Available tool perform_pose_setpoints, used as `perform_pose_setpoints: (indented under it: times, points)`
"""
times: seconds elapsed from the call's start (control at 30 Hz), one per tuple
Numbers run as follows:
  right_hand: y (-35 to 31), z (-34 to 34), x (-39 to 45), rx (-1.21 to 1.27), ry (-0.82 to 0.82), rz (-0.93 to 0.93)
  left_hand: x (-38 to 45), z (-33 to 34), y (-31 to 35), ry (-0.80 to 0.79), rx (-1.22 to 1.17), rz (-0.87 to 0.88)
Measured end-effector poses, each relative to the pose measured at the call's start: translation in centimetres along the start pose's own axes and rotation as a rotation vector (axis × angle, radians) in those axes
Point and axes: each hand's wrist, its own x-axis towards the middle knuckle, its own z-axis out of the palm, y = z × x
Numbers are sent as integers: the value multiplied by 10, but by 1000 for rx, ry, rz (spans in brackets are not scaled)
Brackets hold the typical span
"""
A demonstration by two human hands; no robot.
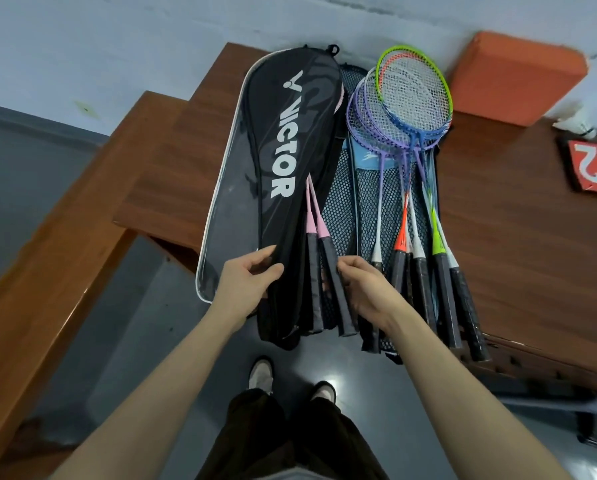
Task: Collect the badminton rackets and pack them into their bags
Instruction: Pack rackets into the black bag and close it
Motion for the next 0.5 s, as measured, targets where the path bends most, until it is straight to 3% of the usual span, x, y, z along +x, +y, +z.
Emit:
perform_pose_setpoints:
  times: [0.23,0.5]
  points:
    - [-14,10,-17,137,-119,-101,-3,2,-4,-29,186,96]
    - [-6,33,-18,-79,-18,-216,-5,0,16,-81,80,145]
